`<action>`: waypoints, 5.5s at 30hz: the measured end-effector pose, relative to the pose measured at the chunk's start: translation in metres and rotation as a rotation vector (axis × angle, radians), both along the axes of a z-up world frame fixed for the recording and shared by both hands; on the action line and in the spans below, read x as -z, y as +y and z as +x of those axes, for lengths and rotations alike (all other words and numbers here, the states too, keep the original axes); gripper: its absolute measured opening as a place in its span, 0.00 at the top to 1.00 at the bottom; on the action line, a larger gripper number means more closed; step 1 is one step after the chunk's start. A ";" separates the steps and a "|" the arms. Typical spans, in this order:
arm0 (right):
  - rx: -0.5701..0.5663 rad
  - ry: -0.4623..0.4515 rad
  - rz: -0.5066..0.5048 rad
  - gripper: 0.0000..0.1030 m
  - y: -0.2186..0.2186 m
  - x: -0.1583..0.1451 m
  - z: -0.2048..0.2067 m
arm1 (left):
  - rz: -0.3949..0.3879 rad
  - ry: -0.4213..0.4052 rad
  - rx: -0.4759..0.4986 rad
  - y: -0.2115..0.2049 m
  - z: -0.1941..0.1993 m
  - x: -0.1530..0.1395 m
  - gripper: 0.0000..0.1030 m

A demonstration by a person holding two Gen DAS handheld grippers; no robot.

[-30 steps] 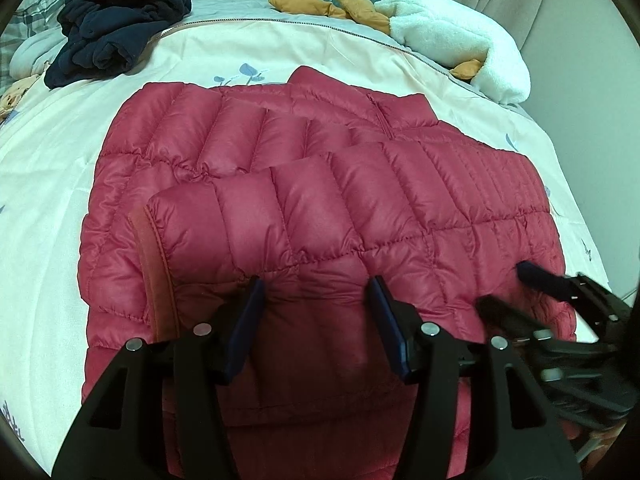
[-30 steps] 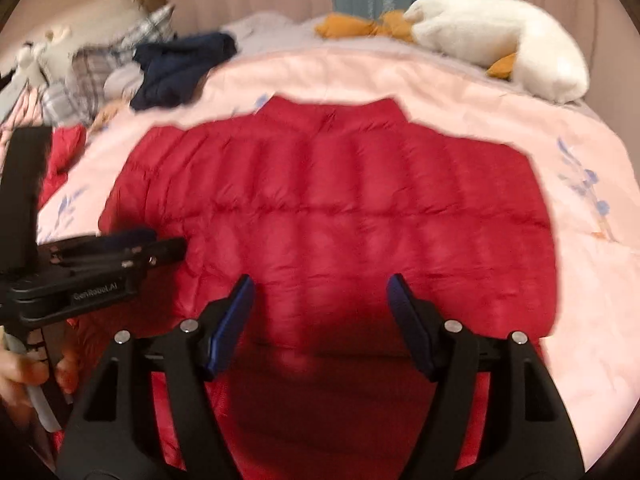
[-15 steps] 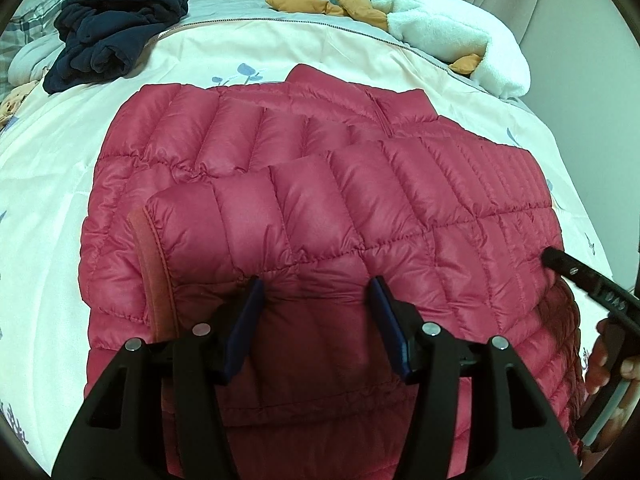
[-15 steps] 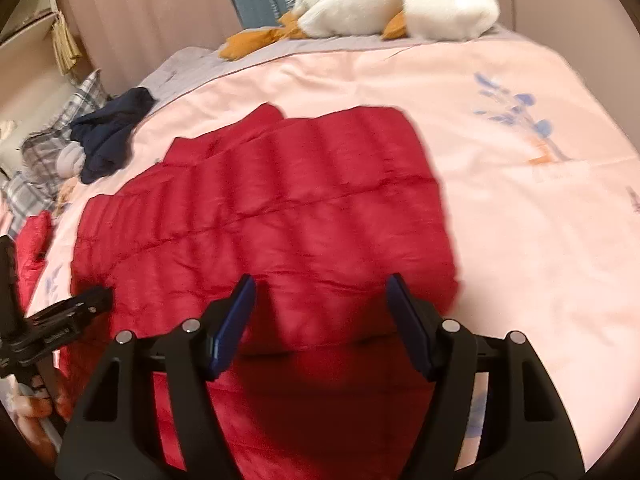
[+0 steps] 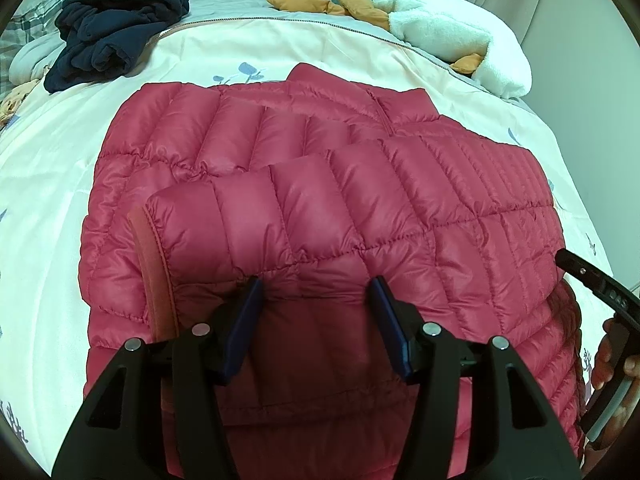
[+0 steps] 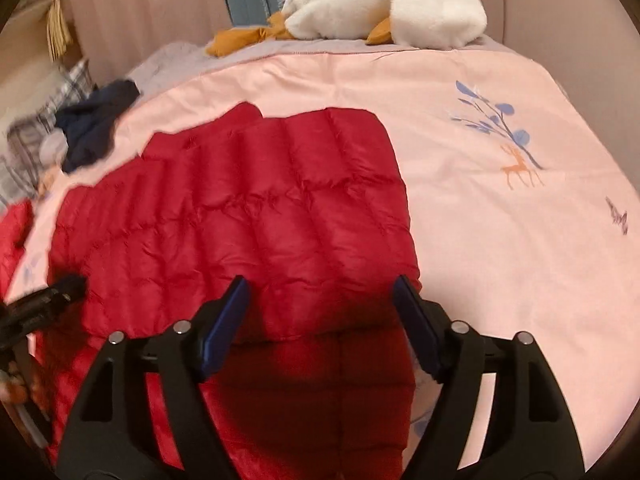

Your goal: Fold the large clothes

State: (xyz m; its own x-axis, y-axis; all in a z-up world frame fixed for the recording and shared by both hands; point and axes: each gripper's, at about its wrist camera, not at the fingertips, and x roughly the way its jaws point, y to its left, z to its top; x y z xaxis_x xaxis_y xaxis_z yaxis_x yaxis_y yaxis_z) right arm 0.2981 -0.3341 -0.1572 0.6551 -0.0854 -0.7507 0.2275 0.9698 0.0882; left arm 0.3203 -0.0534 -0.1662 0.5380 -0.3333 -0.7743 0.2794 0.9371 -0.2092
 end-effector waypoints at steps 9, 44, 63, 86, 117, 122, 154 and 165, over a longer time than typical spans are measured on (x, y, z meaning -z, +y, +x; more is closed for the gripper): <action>0.092 0.051 0.063 0.25 -0.030 0.014 0.003 | 0.006 0.008 -0.002 0.000 -0.001 -0.001 0.44; -0.271 0.076 -0.121 0.26 0.111 0.018 -0.172 | 0.168 -0.044 0.090 0.030 -0.193 -0.003 0.44; -0.094 0.069 -0.019 0.23 0.044 0.015 -0.245 | 0.200 -0.049 -0.019 0.081 -0.246 0.000 0.30; -0.016 0.011 0.413 0.14 -0.008 0.023 -0.261 | -0.236 0.150 -0.156 0.143 -0.244 0.010 0.18; -0.078 -0.015 0.612 0.10 -0.001 0.033 -0.216 | -0.346 0.186 -0.053 0.117 -0.207 0.022 0.15; -0.090 -0.038 0.685 0.11 -0.003 0.035 -0.214 | -0.350 0.180 -0.040 0.111 -0.205 0.024 0.15; -0.068 -0.049 0.736 0.40 0.000 0.048 -0.226 | -0.409 0.199 -0.043 0.112 -0.222 0.026 0.15; -0.052 -0.062 0.741 0.59 0.005 0.052 -0.223 | -0.376 0.188 -0.072 0.107 -0.213 0.026 0.26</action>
